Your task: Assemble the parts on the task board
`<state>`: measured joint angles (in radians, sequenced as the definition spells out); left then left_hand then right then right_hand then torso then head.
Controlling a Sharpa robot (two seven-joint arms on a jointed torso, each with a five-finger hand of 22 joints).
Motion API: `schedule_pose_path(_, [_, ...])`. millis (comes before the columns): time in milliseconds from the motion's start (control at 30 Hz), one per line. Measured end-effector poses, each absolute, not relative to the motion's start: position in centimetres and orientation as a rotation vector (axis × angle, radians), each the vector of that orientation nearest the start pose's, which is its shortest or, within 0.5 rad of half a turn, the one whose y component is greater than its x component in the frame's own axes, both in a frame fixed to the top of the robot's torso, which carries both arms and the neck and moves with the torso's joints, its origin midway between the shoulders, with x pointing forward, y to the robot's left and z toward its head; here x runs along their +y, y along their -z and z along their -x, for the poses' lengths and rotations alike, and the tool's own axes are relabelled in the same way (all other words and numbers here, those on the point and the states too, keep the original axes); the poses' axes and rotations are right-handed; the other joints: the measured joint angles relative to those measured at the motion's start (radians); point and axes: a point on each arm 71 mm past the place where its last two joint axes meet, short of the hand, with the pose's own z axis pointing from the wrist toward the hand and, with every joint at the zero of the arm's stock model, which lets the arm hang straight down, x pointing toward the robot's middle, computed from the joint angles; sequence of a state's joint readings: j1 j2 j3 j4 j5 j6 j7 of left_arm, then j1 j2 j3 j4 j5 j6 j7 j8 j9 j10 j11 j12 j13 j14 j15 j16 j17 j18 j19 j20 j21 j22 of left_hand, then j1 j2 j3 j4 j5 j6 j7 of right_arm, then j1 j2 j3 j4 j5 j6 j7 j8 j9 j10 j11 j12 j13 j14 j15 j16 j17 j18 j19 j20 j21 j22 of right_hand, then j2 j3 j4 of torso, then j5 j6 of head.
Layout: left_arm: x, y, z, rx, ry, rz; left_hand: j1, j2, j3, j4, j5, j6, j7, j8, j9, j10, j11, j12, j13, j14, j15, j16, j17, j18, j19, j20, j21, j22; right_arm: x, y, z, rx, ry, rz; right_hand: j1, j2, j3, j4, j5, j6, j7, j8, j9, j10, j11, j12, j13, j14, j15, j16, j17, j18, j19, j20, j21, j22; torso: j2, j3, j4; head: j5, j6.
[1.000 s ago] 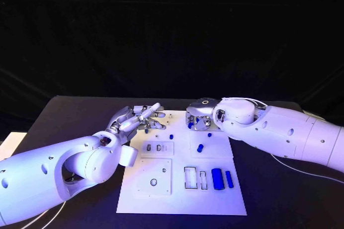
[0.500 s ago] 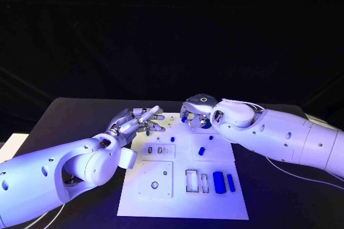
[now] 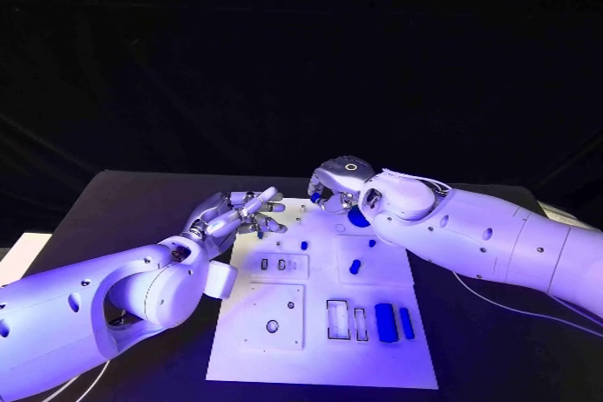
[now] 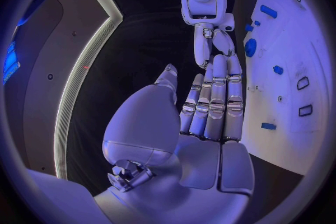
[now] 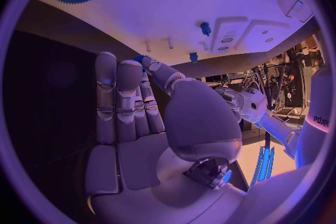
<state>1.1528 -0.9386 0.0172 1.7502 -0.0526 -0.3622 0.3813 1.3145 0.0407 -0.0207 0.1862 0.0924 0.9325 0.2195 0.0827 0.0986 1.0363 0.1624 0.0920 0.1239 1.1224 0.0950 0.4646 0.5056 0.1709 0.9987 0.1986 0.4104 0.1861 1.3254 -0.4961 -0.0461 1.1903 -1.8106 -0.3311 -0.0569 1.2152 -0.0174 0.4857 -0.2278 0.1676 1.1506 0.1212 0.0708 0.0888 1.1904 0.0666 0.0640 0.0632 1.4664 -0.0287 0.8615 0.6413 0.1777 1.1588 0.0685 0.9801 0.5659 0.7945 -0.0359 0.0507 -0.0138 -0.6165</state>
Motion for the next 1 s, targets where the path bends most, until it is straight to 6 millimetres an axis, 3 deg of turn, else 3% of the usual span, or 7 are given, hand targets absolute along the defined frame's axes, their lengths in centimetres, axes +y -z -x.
schedule_pose_path(433, [18.9,15.9,-44.3,1.445,1.643,1.069,0.0,0.0,0.0,0.0,0.0,0.0,0.0,0.0,0.001,0.0,0.0,0.0,0.001,0.0,0.0,0.0,0.001,0.0,0.0,0.0,0.0,0.0,-9.6,13.3,-55.4,1.377,-0.486,0.557,0.0,0.0,0.003,0.003,-0.003,0.0,0.0,-0.003,0.0,0.0,0.0,-0.001,-0.002,0.0,0.0,0.005,0.004,0.0,0.004,0.004,0.005,0.003,0.013,-0.0076,0.0095,-0.009,0.004])
schedule_pose_path(1000, [18.9,15.9,-44.4,1.441,1.644,1.068,0.0,0.0,0.0,0.0,0.0,0.0,0.0,0.0,0.001,0.0,0.0,0.0,0.001,-0.007,0.0,0.0,0.001,0.0,-0.004,0.004,0.0,0.0,-9.1,13.9,-55.3,1.398,-0.499,0.567,0.0,0.0,0.006,0.006,-0.006,-0.001,0.0,-0.002,-0.001,0.0,0.0,-0.004,-0.001,0.0,0.0,0.005,0.006,0.0,0.004,0.004,0.008,0.006,0.017,-0.0092,0.0097,-0.004,-0.003])
